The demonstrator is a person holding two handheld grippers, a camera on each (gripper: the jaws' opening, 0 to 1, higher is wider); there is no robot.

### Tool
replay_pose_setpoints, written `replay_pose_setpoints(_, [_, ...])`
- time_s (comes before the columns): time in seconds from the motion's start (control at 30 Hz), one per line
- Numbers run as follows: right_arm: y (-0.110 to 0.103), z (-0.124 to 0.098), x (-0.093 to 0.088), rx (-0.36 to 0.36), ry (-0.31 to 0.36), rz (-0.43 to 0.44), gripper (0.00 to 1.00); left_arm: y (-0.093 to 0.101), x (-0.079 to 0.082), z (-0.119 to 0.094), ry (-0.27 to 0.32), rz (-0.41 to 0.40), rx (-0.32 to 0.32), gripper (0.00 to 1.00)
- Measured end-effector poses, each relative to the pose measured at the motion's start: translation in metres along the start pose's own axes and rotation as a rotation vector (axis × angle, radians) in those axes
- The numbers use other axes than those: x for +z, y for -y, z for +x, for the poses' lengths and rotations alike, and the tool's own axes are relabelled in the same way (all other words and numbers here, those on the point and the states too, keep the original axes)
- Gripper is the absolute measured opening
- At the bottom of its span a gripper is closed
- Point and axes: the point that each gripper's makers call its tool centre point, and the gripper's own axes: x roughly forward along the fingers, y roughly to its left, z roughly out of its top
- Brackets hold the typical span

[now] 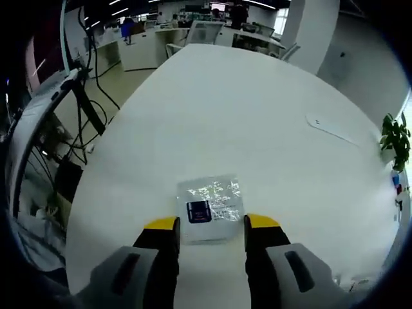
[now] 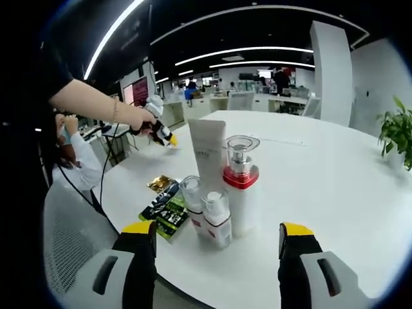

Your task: Arrange the skincare products in the storage area until every visible bottle or jar stands upright without overlapping.

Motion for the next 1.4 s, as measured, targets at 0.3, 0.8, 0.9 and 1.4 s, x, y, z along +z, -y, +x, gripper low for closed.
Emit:
replay_pose_setpoints(0.3, [-0.003,-0.001,0.003,0.007,0.018,-0.023,0.8,0.007,-0.005,-0.013,0.008,0.028,-0.025,0.37])
replay_pose_setpoints(0.8, [-0.01,-0.003,0.004,0.037,0.029,-0.05,0.81,0.008,-0.041,-0.044,0.009,0.013,-0.052,0.37])
replay_pose_setpoints(0.9, [-0.011,-0.003,0.004,0.042,0.031,-0.06,0.81,0.008,-0.045,-0.043,0.005,0.015,-0.052,0.37])
replay_pose_setpoints(1.4, [-0.017,-0.008,0.002,0.044,0.033,-0.078,0.81,0.009,-0.089,-0.071,-0.001,0.0,-0.095,0.37])
